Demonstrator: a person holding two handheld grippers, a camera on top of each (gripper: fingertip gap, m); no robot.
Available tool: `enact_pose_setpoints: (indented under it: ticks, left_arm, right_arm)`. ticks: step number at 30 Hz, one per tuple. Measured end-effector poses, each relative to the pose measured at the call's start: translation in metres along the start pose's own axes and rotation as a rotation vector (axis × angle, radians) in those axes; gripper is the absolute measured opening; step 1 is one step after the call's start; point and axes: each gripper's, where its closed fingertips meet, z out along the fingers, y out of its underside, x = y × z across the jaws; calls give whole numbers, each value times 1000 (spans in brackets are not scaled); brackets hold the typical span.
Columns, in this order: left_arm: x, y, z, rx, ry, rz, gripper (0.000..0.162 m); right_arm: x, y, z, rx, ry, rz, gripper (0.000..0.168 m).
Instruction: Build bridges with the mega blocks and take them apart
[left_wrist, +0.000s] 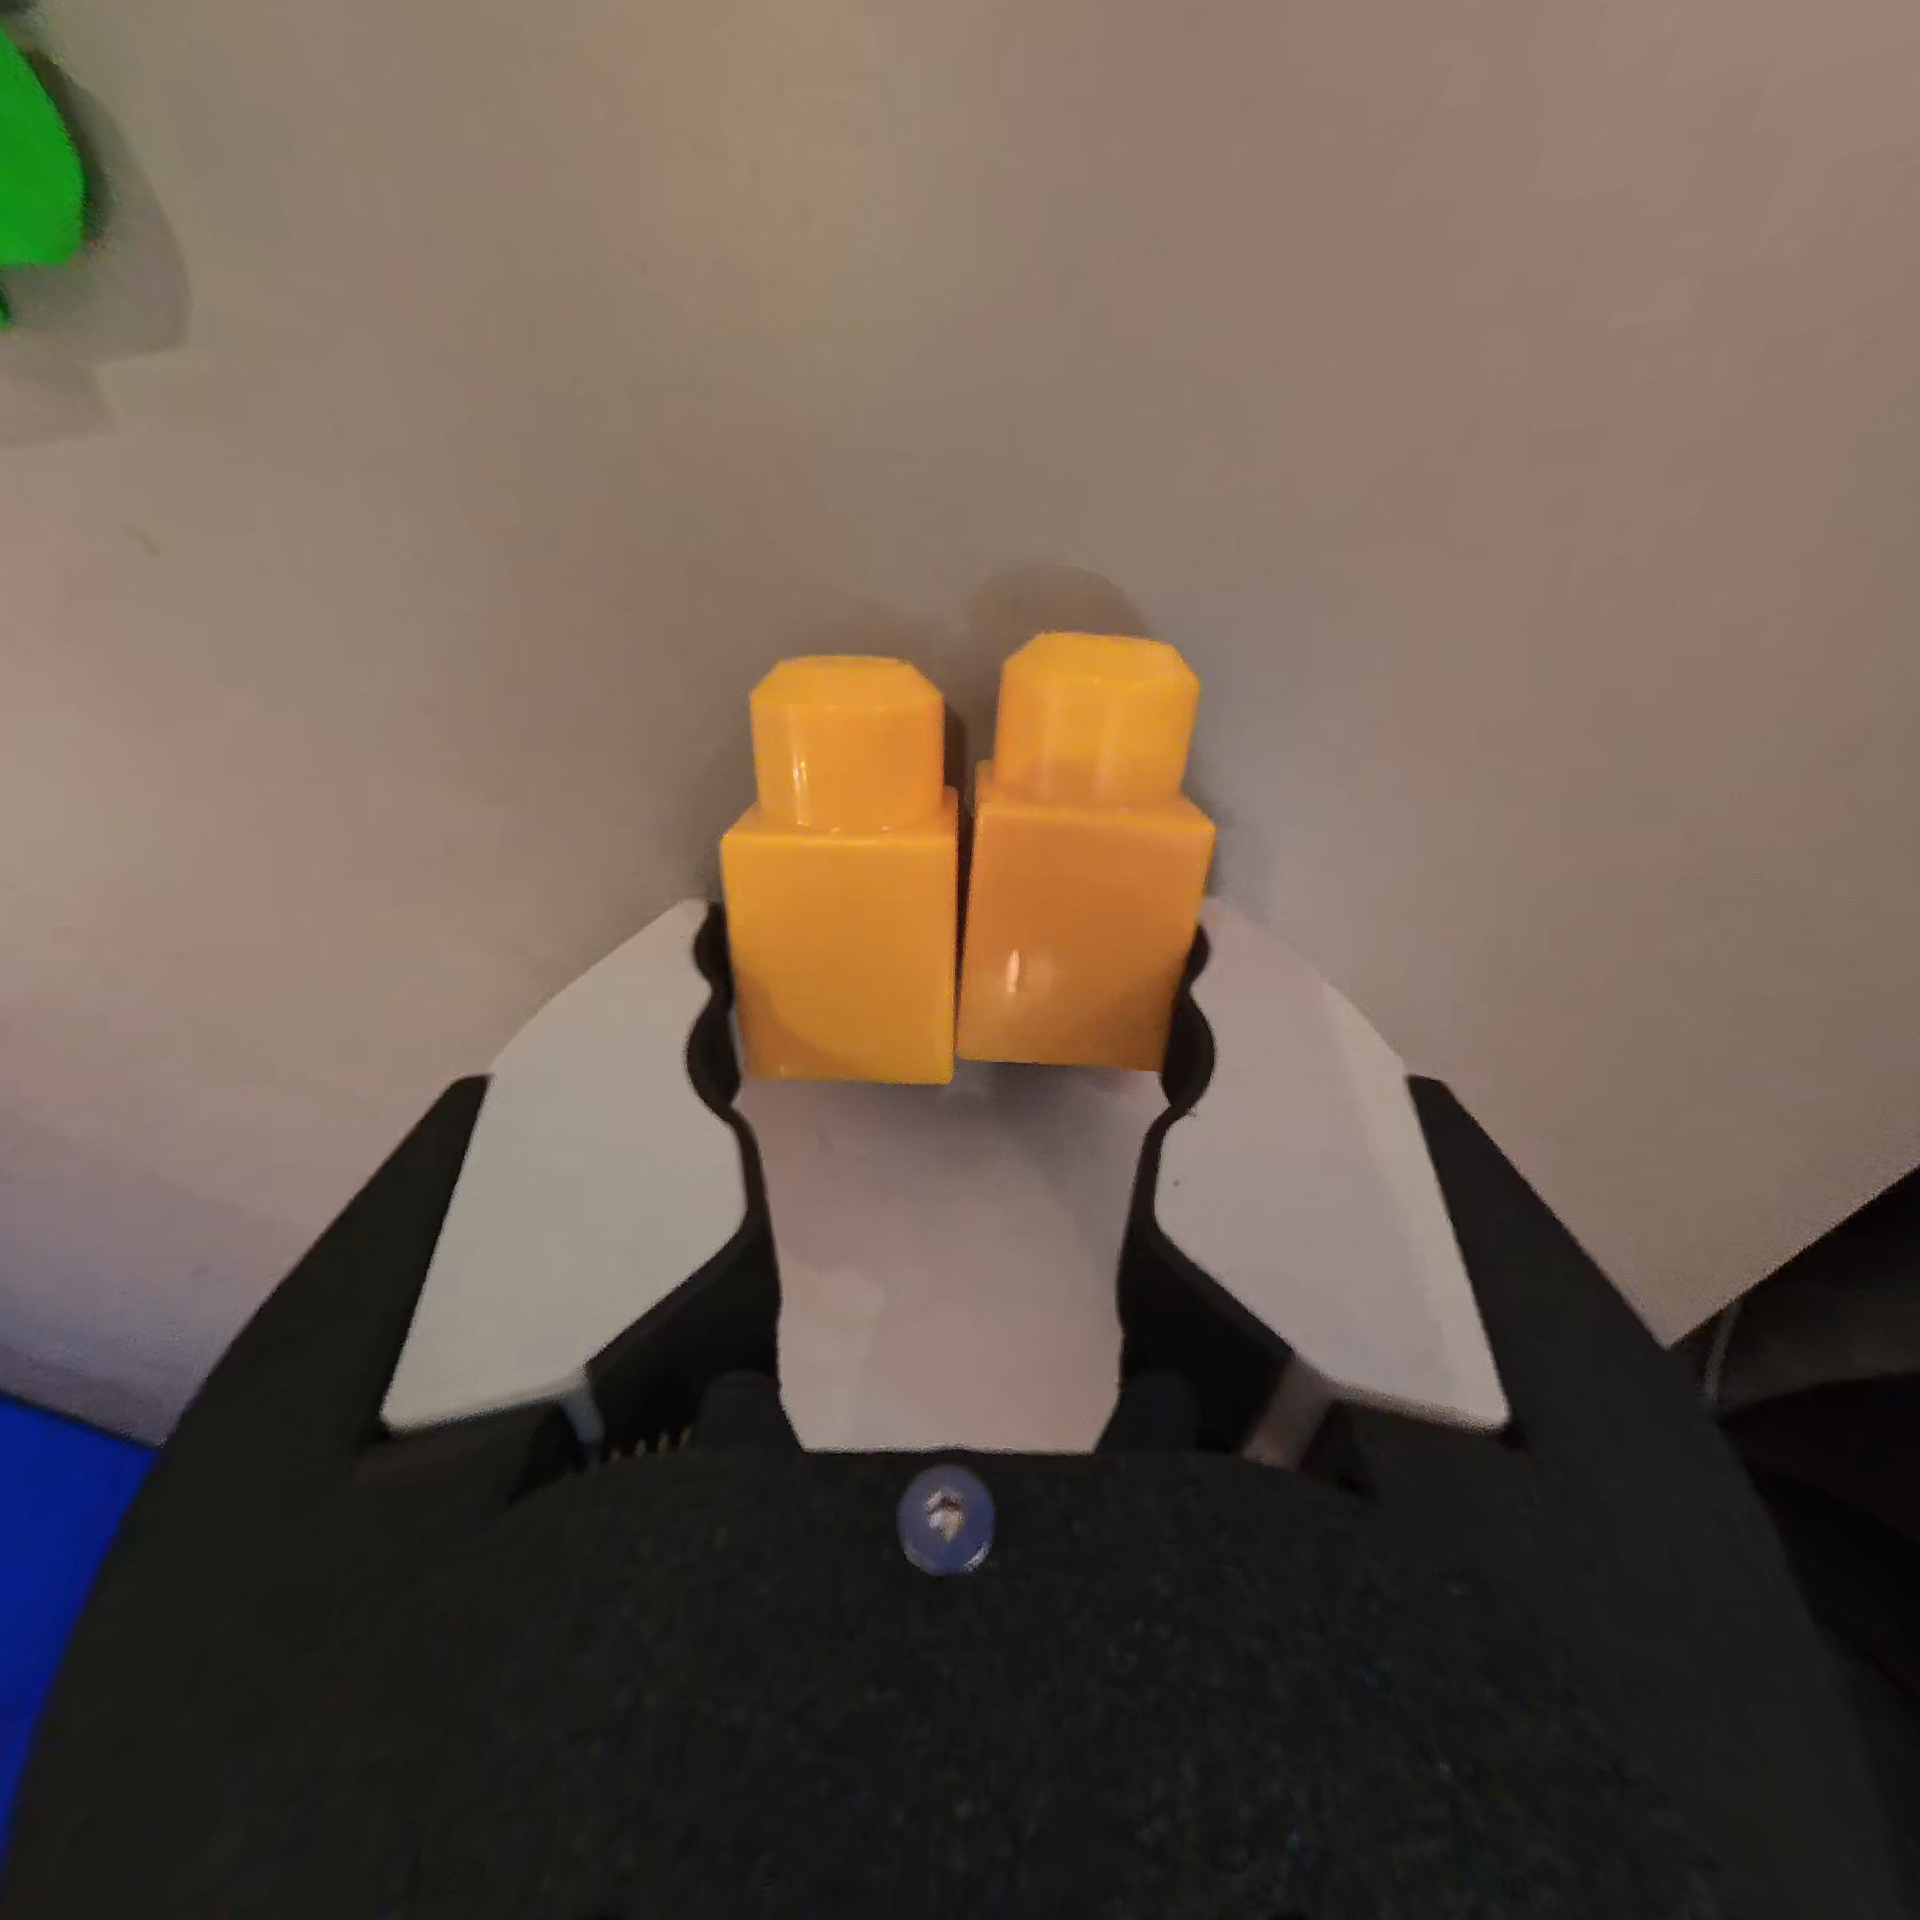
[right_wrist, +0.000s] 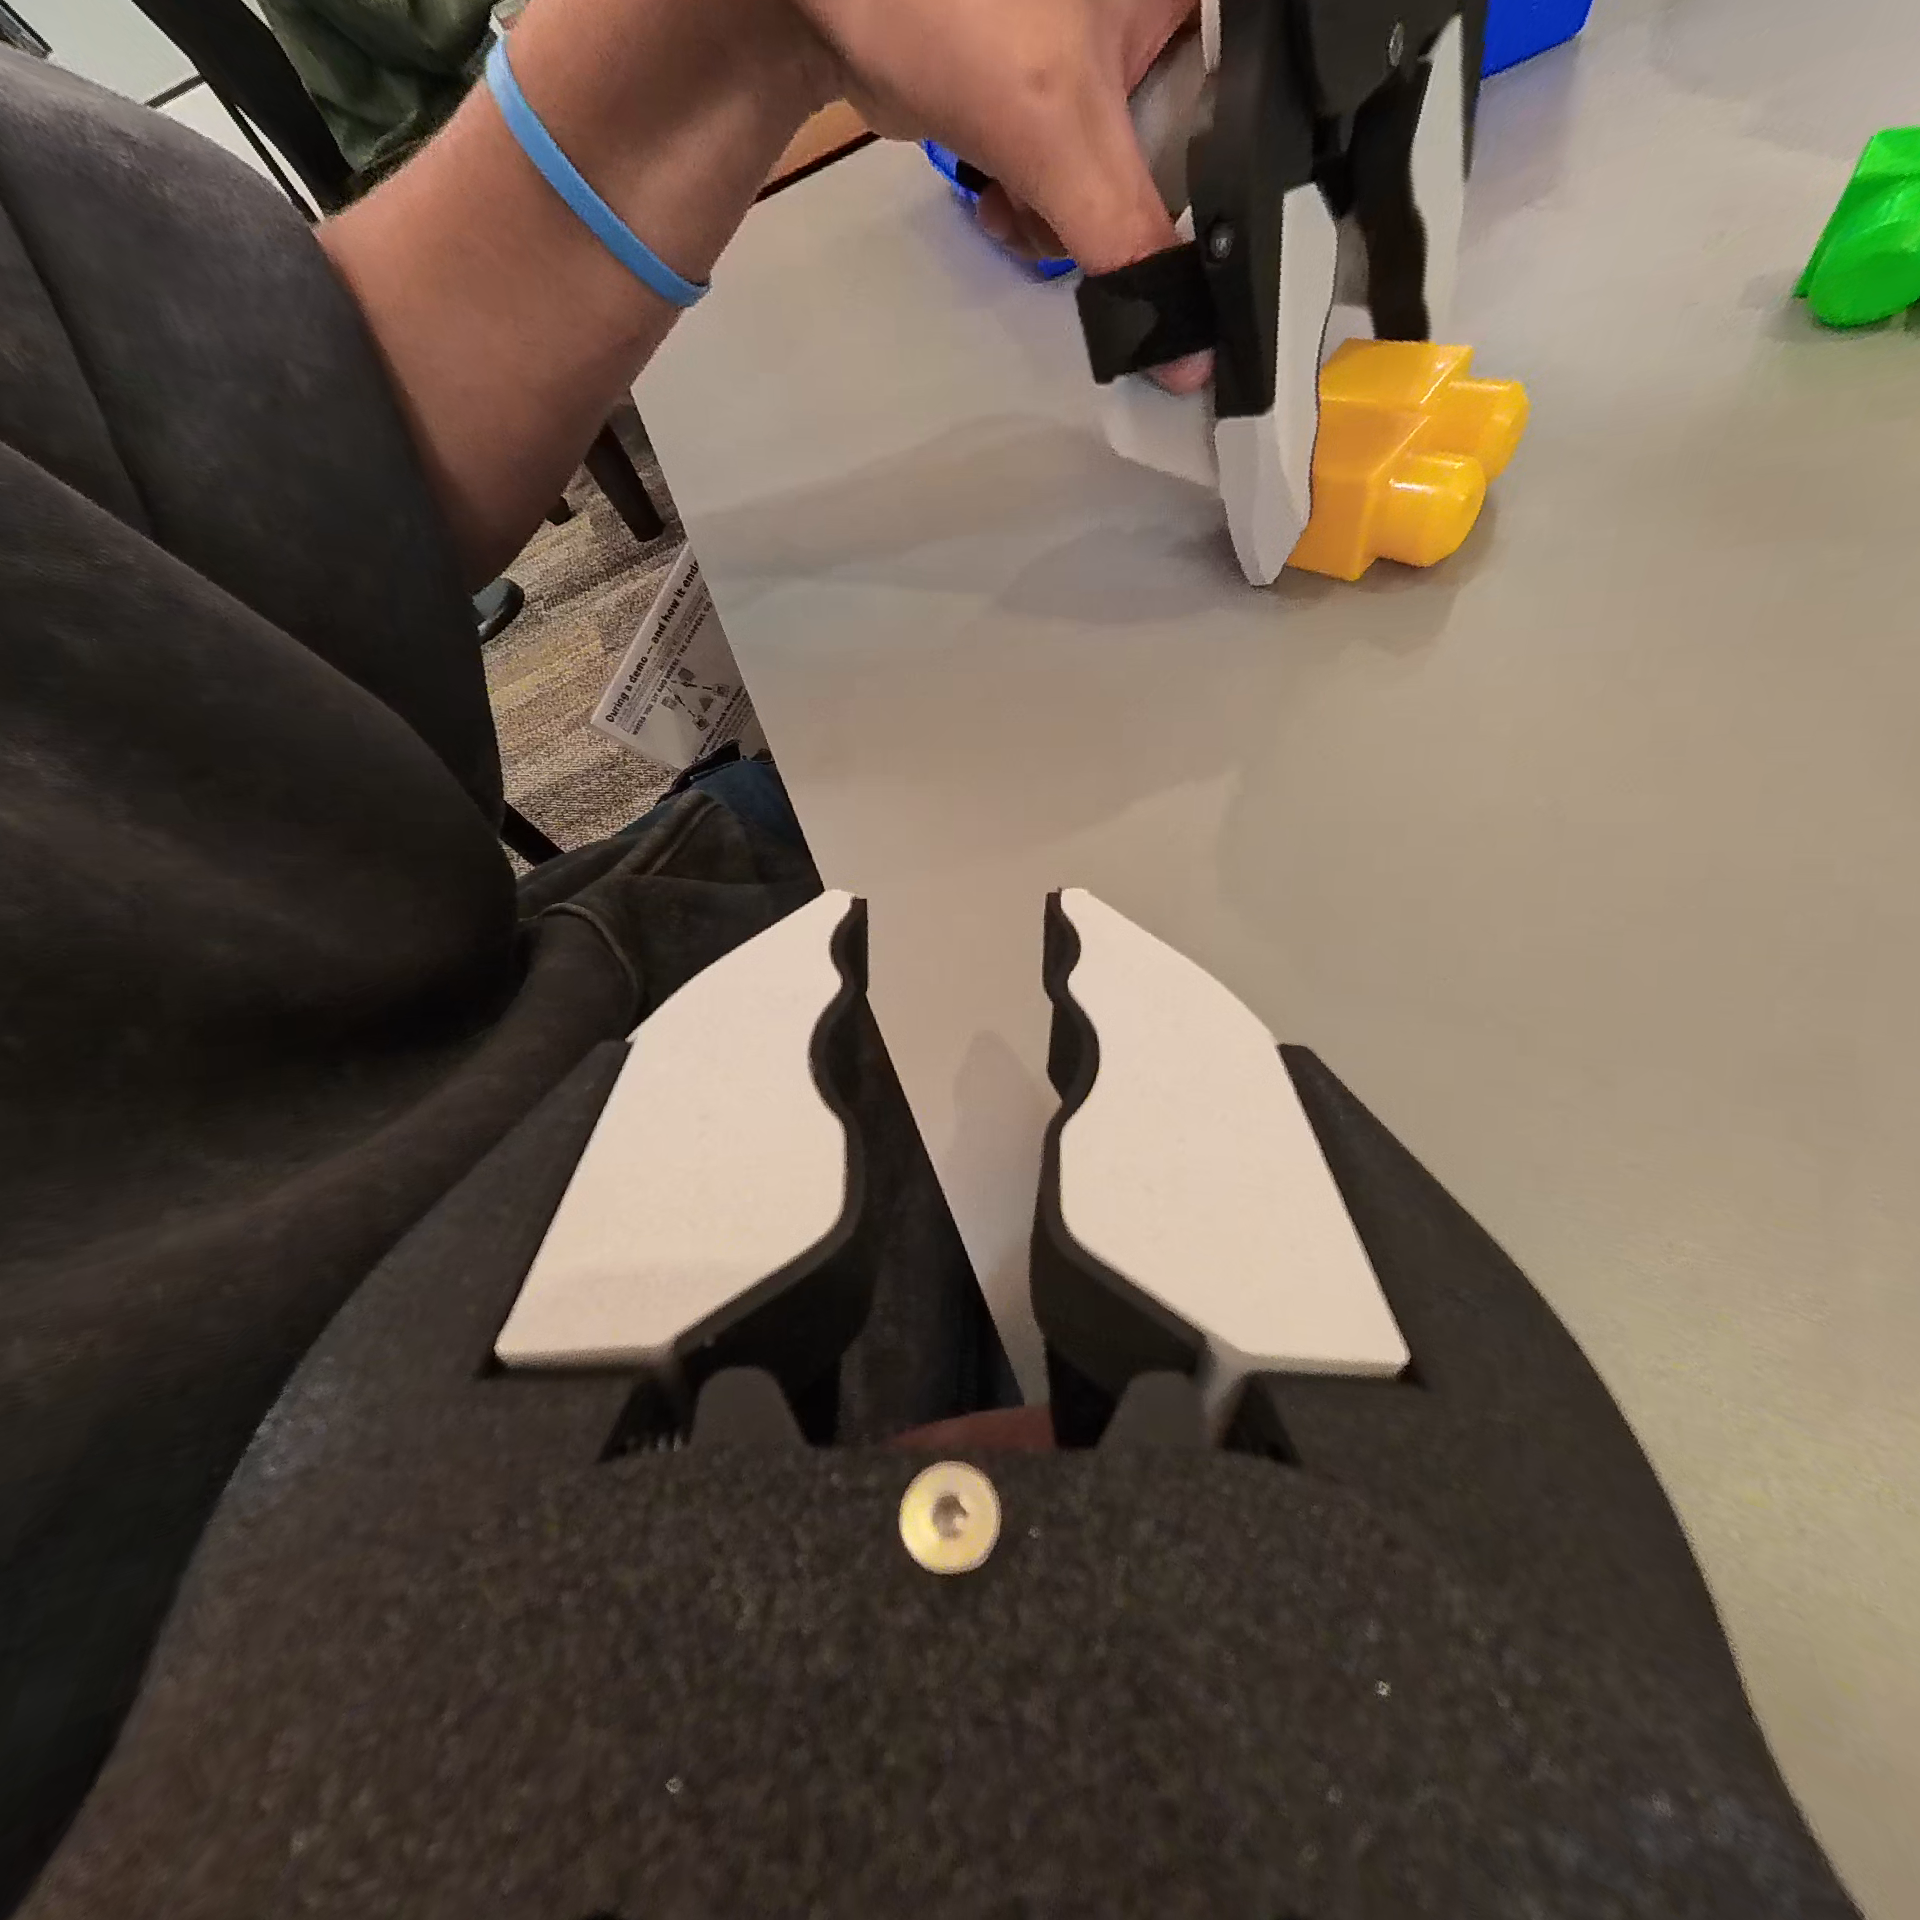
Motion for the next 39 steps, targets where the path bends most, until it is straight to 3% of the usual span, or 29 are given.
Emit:
enact_pose_setpoints:
  ticks: [7,13,16,21,25,29,34,37,39]
  left_arm:
    - [5,-5,0,-1,-6,51,75]
    - [5,-13,-2,126,-26,77,75]
    - [4,-19,-14,294,-61,83,75]
    - [-20,-21,-52,732,-257,24,75]
    - [-29,-3,-55,885,-287,-51,75]
    - [-34,4,-69,981,-379,-59,75]
    - [-35,5,-71,1044,-276,-116,75]
    - [-46,10,-77,1084,-259,-178,75]
    - [-55,16,-83,1113,-281,-228,75]
  right_arm:
    - [-1,-1,0,1,0,-2,32]
    - [1,-2,-2,10,7,0,32]
    - [4,-3,-4,20,18,3,32]
    - [16,-9,-6,56,71,42,32]
    - [34,-16,-3,39,145,60,35]
    - [80,-67,3,-39,272,-13,38]
    - [183,-156,52,-320,405,-443,43]
    - [241,-150,101,-547,390,-600,48]
    - [280,-139,118,-627,514,-583,54]
